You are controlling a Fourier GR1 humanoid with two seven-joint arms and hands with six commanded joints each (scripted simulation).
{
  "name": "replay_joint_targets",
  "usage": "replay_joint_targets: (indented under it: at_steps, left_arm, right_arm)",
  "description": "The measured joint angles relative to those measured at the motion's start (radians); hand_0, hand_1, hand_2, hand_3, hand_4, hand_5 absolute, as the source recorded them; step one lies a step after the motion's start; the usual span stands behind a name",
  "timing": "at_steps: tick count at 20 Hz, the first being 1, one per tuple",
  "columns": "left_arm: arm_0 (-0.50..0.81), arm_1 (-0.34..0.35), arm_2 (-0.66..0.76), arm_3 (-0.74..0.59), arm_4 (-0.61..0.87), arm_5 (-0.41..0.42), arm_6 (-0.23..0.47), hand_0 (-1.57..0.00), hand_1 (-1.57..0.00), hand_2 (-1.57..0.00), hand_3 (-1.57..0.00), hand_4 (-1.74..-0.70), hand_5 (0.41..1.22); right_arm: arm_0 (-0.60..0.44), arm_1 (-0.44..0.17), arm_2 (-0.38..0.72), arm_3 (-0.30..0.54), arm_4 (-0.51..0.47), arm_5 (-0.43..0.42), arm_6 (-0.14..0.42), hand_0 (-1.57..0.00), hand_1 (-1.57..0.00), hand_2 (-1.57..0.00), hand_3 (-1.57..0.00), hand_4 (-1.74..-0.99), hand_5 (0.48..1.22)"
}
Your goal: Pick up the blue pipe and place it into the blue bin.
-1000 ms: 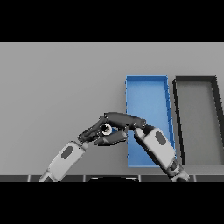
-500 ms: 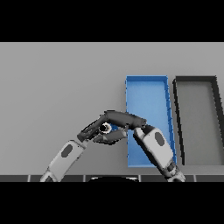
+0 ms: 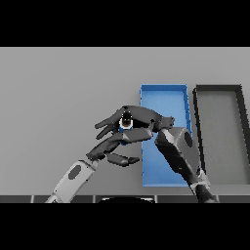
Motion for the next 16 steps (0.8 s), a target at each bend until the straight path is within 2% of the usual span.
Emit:
replay_joint_targets:
  at_steps: [3, 4, 7, 8, 12, 14, 16]
  left_arm:
    - [0.012, 0.013, -0.002, -0.003, -0.002, -0.007, -0.005, 0.0, 0.0, 0.0, 0.0, -0.92, 0.488]
    - [0.008, 0.009, -0.002, -0.006, -0.003, -0.003, -0.007, 0.0, 0.0, 0.0, 0.0, -0.92, 0.487]
    - [0.008, 0.015, -0.003, -0.01, -0.014, 0.0, -0.006, 0.0, 0.0, 0.0, 0.0, -0.9, 0.487]
    - [0.005, 0.02, -0.003, -0.018, -0.016, -0.001, -0.012, 0.0, 0.0, 0.0, 0.0, -0.9, 0.487]
    - [0.011, 0.017, -0.002, -0.014, -0.012, 0.0, 0.002, 0.0, 0.0, 0.0, 0.0, -0.89, 0.483]
    - [-0.003, 0.012, 0.006, -0.001, -0.013, 0.004, 0.009, 0.0, 0.0, 0.0, 0.0, -0.88, 0.481]
    - [0.01, 0.031, 0.004, -0.014, -0.017, -0.003, -0.016, 0.0, 0.0, 0.0, 0.0, -0.88, 0.482]
  right_arm:
    - [-0.172, -0.039, -0.064, 0.05, -0.046, -0.015, -0.029, -1.57, -1.57, -1.57, -1.57, -1.495, 1.221]
    - [-0.186, -0.05, -0.082, 0.074, -0.06, -0.015, -0.031, -1.57, -1.57, -1.57, -1.57, -1.495, 1.221]
    - [-0.288, -0.099, -0.172, 0.173, 0.01, -0.115, -0.08, -1.57, -1.57, -1.57, -1.57, -1.497, 1.221]
    - [-0.31, -0.118, -0.193, 0.207, 0.04, -0.144, -0.076, -1.57, -1.57, -1.57, -1.57, -1.497, 1.221]
    - [-0.323, -0.177, -0.259, 0.375, 0.134, -0.124, -0.09, -1.57, -1.57, -1.57, -1.57, -1.498, 1.221]
    - [-0.275, -0.187, -0.282, 0.439, 0.173, -0.116, -0.09, -1.57, -1.57, -1.57, -1.57, -1.498, 1.221]
    - [-0.224, -0.199, -0.303, 0.501, 0.217, -0.113, -0.096, -1.57, -1.57, -1.57, -1.57, -1.499, 1.221]
